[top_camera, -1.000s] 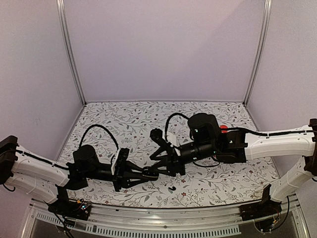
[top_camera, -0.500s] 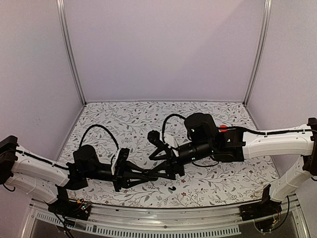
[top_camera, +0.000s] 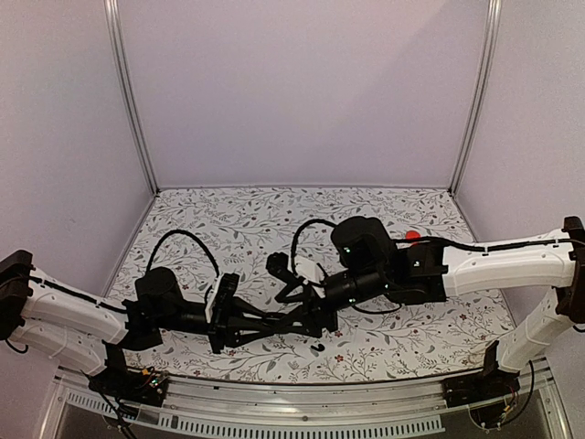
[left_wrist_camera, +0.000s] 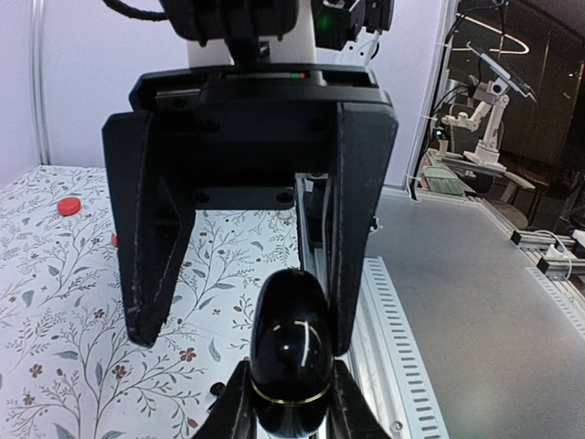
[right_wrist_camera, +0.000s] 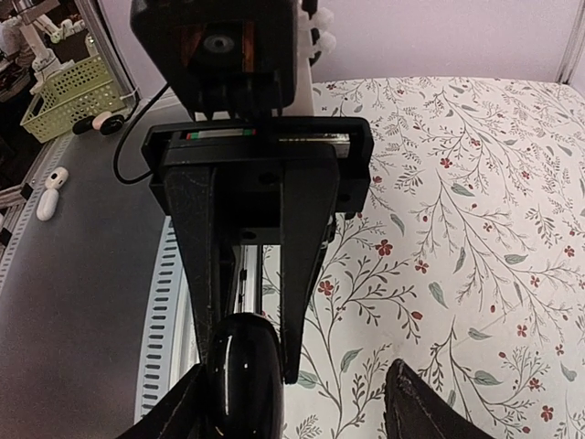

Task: Insert the wireless bluetooth earbuds into the charging case
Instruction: Open the charging case.

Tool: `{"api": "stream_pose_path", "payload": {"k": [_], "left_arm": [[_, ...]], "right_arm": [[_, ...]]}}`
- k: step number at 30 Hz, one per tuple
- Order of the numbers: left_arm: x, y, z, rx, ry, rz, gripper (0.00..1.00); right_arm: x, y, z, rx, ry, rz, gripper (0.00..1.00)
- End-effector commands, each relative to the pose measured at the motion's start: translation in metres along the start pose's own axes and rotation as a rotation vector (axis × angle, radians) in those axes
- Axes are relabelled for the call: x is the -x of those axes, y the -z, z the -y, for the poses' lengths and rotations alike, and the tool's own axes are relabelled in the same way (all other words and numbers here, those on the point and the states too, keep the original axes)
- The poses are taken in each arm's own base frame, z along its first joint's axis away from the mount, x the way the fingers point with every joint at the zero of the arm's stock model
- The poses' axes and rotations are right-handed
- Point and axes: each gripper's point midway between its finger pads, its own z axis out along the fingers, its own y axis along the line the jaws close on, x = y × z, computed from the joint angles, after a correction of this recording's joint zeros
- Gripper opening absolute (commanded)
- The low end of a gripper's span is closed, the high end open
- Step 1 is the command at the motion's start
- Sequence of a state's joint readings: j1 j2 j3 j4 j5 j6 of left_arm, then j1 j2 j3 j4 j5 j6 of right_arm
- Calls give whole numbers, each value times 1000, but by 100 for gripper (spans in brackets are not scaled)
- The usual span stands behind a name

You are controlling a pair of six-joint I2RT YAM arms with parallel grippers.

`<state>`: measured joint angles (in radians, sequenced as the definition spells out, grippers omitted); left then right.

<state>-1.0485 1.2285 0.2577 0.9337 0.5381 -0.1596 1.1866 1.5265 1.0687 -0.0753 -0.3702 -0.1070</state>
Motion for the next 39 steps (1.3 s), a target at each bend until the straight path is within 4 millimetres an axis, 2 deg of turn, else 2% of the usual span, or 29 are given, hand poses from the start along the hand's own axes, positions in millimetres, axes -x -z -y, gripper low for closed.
{"api": "stream_pose_path", "payload": {"k": [1,12,28,39], "left_arm": [[10,-3,2,-19,-45,18,0],[7,-5,3,-25,-61,4,0],[7,-5,3,-21,-52,3,0],[5,-6,-1,-11,-34,-3,0]], "right_arm": [[22,9,6,-34,4,54,62],[31,25,10,-4,-45,116,61],[23,23,19,-39,-66,98,61],[44,41,8,-15,-24,148,69]]}}
